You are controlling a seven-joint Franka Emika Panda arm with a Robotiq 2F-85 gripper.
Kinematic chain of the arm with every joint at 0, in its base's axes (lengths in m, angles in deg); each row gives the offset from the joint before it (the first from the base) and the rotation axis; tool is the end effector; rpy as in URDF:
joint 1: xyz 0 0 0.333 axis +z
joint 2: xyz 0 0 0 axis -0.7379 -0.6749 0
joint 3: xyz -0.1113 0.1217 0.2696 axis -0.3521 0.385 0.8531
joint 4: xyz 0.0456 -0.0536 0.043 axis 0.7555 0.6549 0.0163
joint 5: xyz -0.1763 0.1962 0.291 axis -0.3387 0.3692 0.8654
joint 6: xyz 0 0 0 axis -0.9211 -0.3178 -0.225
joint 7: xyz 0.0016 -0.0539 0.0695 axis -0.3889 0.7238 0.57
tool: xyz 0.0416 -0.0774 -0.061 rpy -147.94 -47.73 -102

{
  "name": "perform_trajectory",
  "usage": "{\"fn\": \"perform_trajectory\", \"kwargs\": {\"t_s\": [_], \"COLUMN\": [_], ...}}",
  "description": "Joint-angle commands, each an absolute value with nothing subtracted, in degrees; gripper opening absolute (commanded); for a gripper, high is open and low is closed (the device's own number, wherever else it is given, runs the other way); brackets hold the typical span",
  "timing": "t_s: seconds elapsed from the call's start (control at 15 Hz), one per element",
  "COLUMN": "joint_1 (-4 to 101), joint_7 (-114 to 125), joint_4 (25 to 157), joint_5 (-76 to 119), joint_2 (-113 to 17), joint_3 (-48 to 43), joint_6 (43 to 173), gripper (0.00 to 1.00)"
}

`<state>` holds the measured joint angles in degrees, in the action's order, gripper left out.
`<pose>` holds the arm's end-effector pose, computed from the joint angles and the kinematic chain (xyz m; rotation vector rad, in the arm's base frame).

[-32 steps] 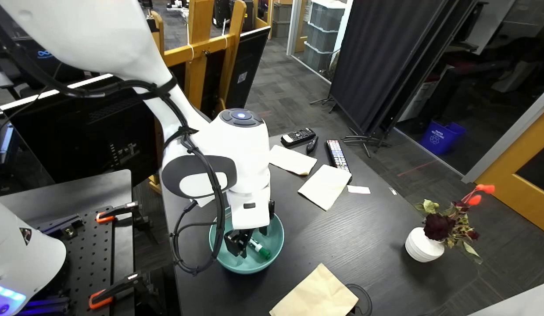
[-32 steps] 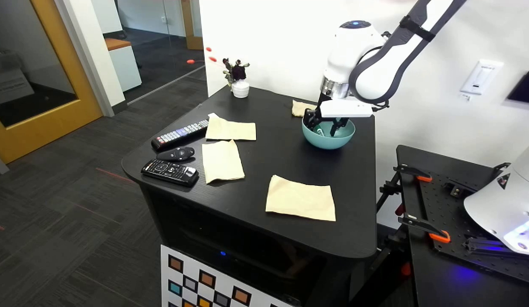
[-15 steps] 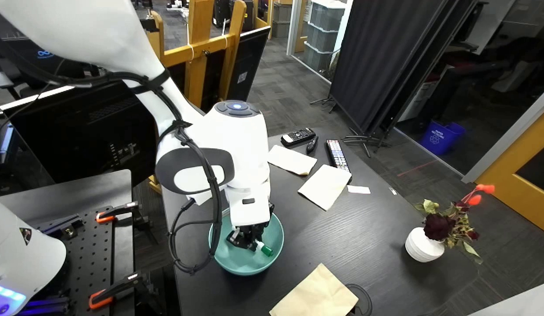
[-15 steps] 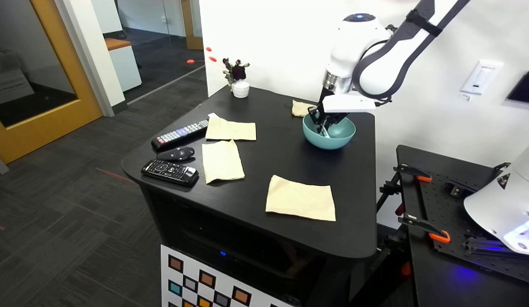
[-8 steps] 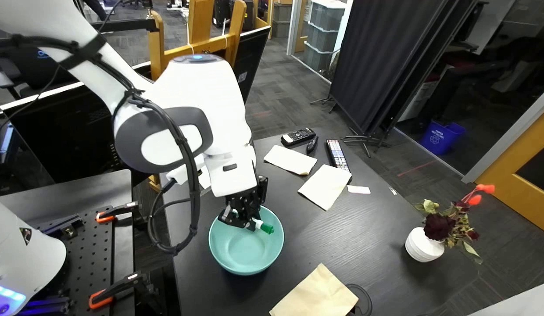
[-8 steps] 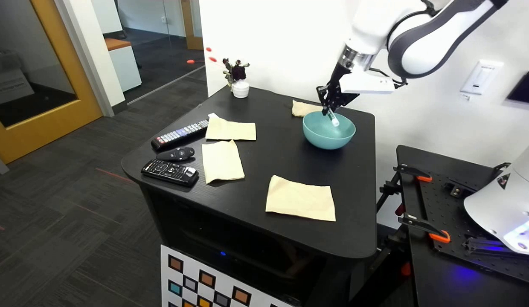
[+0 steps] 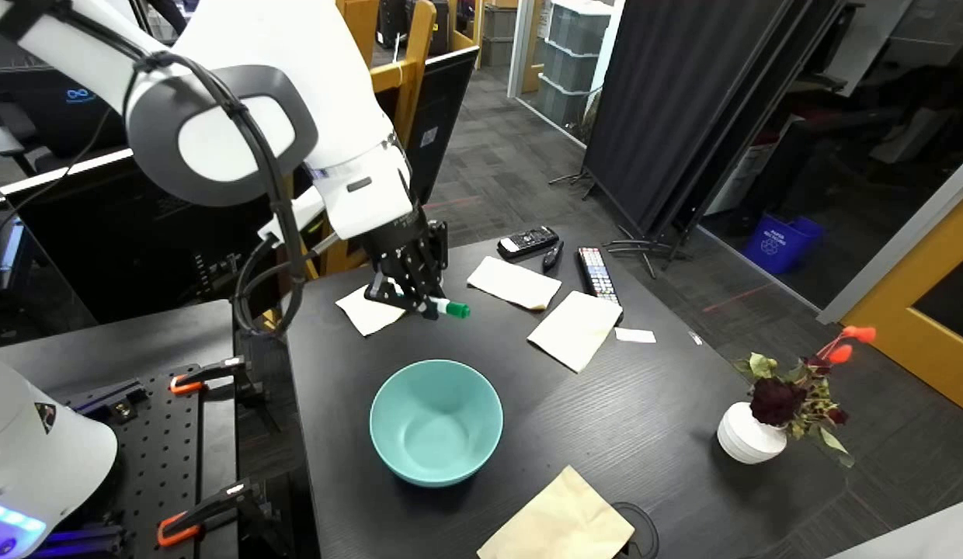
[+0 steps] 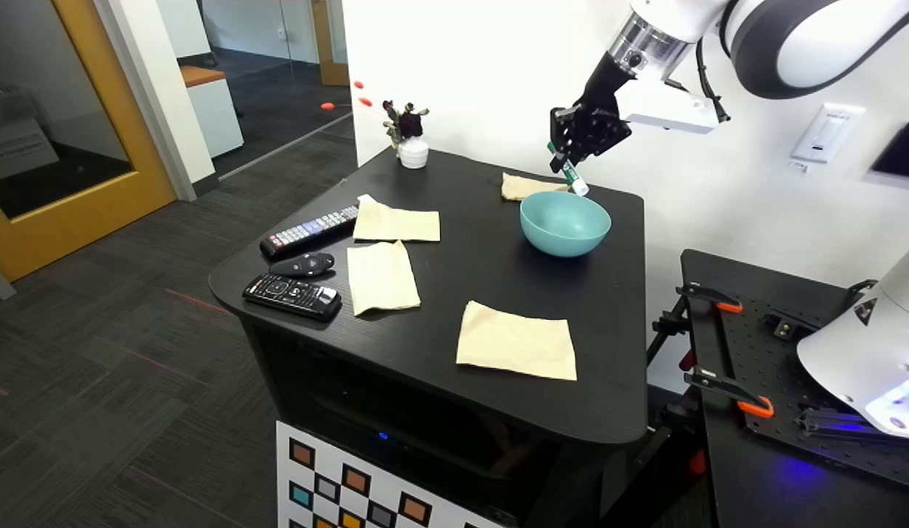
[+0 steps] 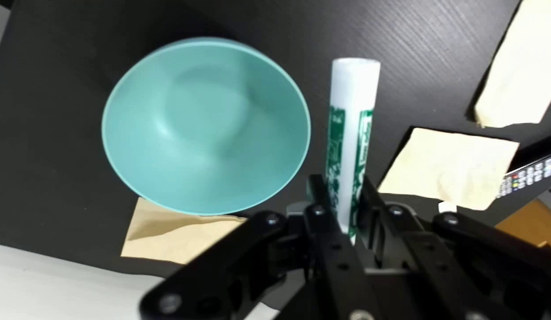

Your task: Pick up the marker in the blue bowl and put it on the table

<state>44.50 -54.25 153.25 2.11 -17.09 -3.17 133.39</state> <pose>0.4252 -0.0407 0.3442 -2.7627 1.3515 -0.6024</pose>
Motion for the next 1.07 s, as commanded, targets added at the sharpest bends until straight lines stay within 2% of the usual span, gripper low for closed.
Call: {"fn": "perform_trajectory", "kwargs": {"t_s": [0.0,0.33,1.0], "joint_1": [43.3,43.5,44.4], "joint_7": [-52.2,-49.4,-58.6], "joint_4": [153.1,148.5,134.1], "joint_5": [7.8,12.8,1.1], "joint_2": [-15.1,-19.1,-38.4], "joint_3": [2.8,7.1,8.5], "joint_6": [131.9,131.2,127.9], "gripper": [0.05,0.05,0.05]}}
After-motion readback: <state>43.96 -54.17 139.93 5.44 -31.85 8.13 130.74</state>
